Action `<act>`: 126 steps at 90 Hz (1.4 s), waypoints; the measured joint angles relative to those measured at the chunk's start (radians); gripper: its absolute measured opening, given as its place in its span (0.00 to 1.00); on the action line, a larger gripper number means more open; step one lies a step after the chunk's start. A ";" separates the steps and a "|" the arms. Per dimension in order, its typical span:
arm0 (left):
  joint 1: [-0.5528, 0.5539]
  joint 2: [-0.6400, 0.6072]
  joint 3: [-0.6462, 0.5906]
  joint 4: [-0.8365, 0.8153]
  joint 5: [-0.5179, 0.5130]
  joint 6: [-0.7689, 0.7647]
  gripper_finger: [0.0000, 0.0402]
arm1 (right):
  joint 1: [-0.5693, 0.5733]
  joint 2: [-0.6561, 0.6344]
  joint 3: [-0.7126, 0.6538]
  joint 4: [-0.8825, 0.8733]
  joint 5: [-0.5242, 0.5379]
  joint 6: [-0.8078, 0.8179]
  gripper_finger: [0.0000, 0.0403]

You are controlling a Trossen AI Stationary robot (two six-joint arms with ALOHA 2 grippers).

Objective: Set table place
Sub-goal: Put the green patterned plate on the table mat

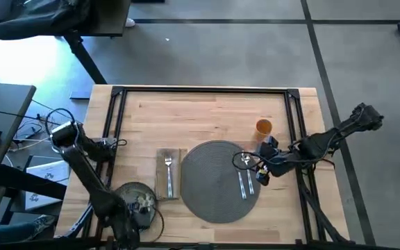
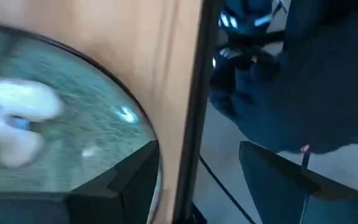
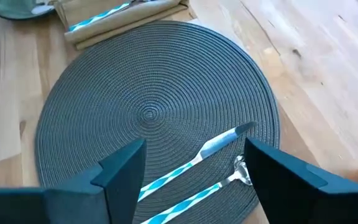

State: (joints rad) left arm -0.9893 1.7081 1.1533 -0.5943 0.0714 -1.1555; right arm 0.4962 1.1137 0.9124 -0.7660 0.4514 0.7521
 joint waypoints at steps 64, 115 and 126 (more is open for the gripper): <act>-0.062 0.205 0.077 -0.259 -0.068 -0.281 0.51 | 0.010 0.000 -0.013 -0.001 0.054 0.019 0.62; -0.041 0.214 0.065 -0.474 -0.325 -0.300 0.45 | 0.010 0.000 -0.012 -0.004 0.055 0.026 0.62; -0.041 0.214 0.052 -0.493 -0.365 -0.276 0.43 | 0.010 0.000 -0.012 -0.006 0.064 0.026 0.62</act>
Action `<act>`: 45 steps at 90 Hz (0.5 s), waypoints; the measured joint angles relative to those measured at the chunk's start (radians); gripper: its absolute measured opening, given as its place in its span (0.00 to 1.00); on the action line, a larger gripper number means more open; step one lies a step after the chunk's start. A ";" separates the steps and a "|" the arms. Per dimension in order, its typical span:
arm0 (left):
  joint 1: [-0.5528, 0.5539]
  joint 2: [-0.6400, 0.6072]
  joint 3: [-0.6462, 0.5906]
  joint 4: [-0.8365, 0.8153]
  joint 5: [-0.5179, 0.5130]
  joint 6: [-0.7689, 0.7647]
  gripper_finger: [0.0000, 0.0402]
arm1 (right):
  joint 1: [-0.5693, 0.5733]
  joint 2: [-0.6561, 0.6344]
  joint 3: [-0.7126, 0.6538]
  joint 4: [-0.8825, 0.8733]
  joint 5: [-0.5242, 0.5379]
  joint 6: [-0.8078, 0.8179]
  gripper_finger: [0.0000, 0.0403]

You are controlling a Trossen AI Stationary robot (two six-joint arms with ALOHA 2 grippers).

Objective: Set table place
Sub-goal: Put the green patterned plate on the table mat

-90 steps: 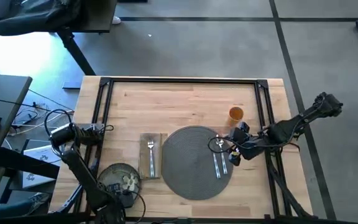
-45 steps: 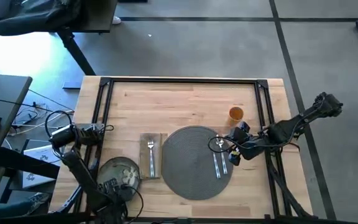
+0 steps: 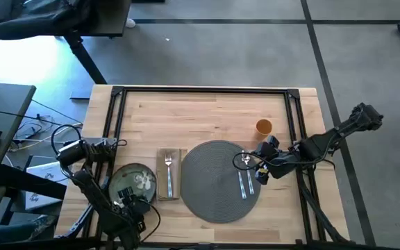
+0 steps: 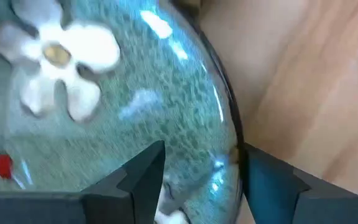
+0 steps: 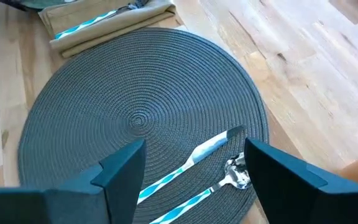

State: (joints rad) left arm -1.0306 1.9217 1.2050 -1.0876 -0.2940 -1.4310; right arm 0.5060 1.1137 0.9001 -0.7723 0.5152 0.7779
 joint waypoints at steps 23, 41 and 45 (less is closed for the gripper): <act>0.000 0.000 -0.060 -0.009 0.019 -0.006 0.42 | 0.001 0.000 0.000 -0.002 0.000 0.000 0.62; 0.002 0.002 -0.065 -0.022 -0.011 0.003 0.28 | 0.001 0.000 0.000 -0.006 0.000 0.000 0.62; 0.005 0.002 -0.065 -0.030 -0.020 0.019 0.22 | 0.001 0.000 0.000 -0.005 0.000 -0.001 0.62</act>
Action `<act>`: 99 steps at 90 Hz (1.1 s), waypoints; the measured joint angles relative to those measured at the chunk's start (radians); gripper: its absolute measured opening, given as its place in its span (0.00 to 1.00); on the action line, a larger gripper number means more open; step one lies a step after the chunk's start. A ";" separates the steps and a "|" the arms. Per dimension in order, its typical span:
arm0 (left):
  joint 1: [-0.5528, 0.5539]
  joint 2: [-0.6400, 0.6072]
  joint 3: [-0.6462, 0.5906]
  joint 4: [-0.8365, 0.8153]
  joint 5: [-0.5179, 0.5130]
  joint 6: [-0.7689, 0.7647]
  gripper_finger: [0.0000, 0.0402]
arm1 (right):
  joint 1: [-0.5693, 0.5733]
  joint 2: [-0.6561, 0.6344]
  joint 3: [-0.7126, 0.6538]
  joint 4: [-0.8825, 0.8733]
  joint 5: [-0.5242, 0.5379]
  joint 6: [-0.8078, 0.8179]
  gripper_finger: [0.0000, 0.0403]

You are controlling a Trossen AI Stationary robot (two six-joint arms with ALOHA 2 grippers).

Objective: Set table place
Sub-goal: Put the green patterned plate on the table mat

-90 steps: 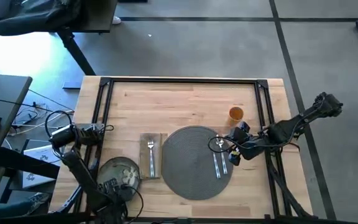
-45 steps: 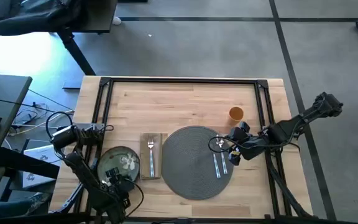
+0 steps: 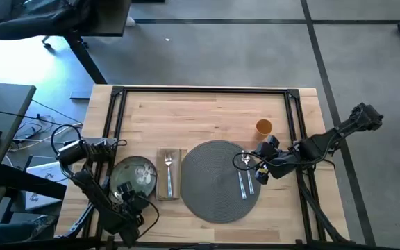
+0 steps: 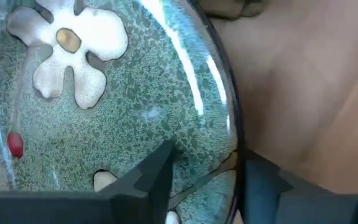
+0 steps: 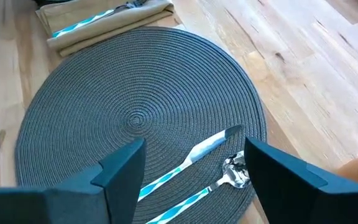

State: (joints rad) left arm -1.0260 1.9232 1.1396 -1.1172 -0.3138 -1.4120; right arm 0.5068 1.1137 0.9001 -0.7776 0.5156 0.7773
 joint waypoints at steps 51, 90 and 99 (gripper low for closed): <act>0.009 -0.001 0.066 -0.168 -0.037 0.066 0.00 | 0.000 0.000 0.000 -0.001 0.004 0.004 0.62; 0.071 -0.002 0.222 -0.367 -0.137 0.160 0.01 | 0.000 0.000 0.000 -0.004 0.008 0.006 0.62; 0.088 -0.004 0.257 -0.426 -0.167 0.189 0.01 | 0.000 0.000 0.001 -0.004 0.009 0.008 0.62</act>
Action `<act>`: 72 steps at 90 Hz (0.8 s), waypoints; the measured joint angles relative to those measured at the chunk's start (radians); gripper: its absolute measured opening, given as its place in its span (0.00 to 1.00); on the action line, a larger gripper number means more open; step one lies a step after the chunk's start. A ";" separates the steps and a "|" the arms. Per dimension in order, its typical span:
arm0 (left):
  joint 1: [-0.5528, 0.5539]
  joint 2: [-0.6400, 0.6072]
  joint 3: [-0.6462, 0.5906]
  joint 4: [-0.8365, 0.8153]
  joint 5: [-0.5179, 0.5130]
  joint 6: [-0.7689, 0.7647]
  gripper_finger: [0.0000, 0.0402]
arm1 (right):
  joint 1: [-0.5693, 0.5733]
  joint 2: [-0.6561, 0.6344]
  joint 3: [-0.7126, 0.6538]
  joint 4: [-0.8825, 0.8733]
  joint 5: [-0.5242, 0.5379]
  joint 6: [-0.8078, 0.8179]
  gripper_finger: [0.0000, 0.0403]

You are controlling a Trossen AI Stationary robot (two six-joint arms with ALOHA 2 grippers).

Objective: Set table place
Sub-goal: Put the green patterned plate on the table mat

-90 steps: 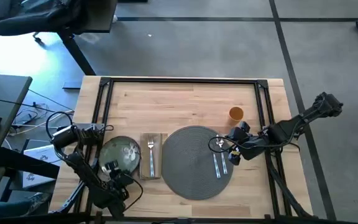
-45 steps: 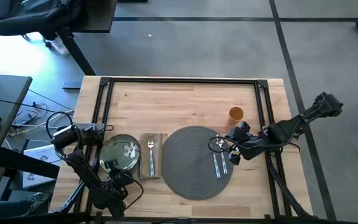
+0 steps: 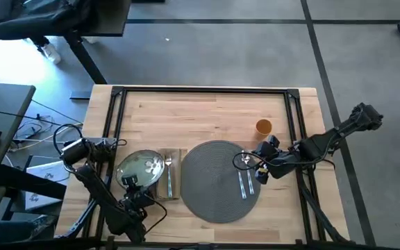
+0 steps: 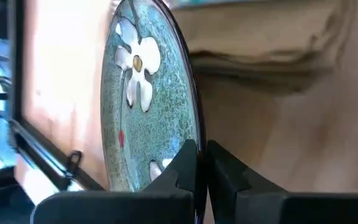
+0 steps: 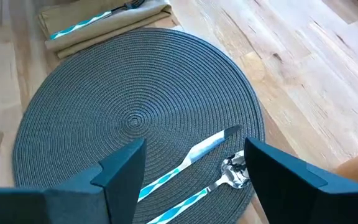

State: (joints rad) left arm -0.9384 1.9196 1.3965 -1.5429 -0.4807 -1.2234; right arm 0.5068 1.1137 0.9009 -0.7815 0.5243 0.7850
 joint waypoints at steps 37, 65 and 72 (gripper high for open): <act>0.099 -0.067 0.043 -0.019 -0.102 0.160 0.00 | 0.000 0.014 0.001 -0.002 0.026 0.000 0.62; 0.225 -0.073 0.094 0.225 -0.204 0.548 0.00 | 0.000 0.027 0.001 -0.003 0.026 0.002 0.62; 0.264 -0.073 0.094 0.311 -0.224 0.668 0.00 | 0.000 0.031 0.001 -0.004 0.028 0.001 0.62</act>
State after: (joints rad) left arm -0.6746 1.8469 1.4902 -1.2318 -0.7042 -0.5550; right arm 0.5068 1.1443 0.9016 -0.7853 0.5520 0.7860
